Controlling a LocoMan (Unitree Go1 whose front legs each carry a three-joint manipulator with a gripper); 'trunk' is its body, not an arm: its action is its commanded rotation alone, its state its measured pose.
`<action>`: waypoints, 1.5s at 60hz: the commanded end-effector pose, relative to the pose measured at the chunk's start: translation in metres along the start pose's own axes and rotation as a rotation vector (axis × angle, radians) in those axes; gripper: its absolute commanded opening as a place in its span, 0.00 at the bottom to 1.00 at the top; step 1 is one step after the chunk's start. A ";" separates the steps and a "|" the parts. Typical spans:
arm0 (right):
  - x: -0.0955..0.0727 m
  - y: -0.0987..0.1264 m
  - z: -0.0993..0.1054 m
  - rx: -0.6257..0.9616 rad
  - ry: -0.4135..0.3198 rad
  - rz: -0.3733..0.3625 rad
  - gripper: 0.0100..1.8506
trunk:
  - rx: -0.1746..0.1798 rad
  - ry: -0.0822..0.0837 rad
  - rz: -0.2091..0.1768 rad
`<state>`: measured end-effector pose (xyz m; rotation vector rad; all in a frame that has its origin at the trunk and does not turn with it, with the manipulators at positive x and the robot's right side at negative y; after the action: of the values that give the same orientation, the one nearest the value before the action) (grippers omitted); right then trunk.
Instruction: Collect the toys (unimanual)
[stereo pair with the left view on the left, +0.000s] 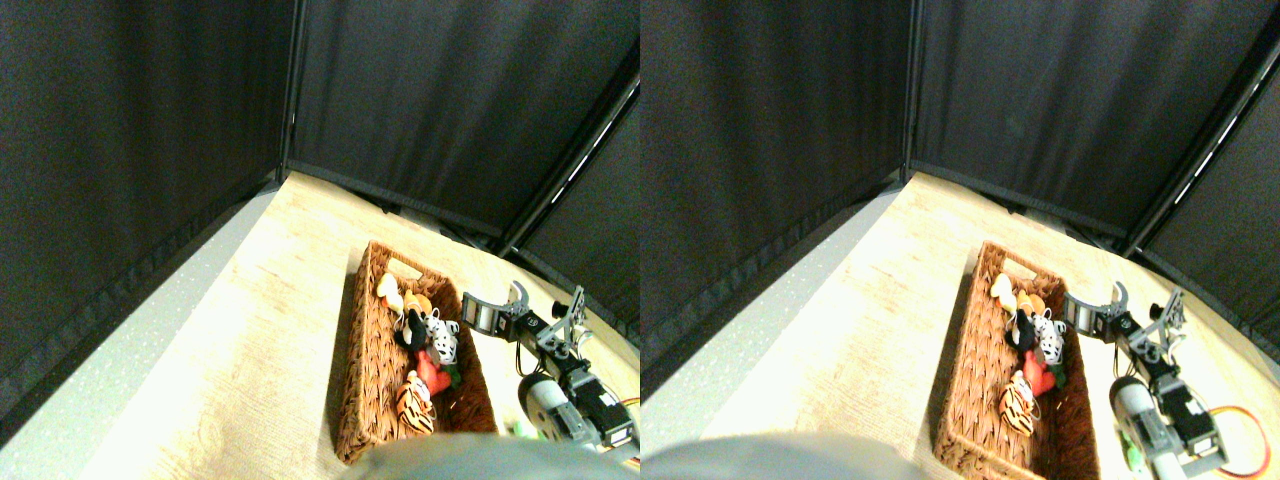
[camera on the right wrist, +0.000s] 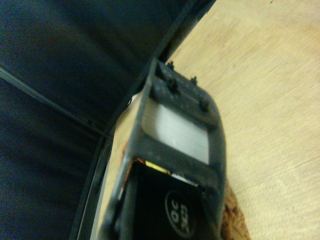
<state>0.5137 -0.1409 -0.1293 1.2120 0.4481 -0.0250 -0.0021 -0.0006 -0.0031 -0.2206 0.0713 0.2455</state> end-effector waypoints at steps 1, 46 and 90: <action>-0.007 -0.005 0.027 -0.030 -0.149 0.036 0.32 | 0.041 0.005 -0.060; -0.065 -0.066 0.091 -0.075 -0.481 -0.013 0.32 | 0.193 0.047 -0.239; -0.076 -0.126 0.070 0.072 -0.513 -0.073 0.42 | 0.222 0.064 -0.253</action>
<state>0.4336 -0.2661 -0.1951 1.1790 0.0765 -0.3890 0.0002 -0.0055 -0.0072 -0.0023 0.1465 -0.0082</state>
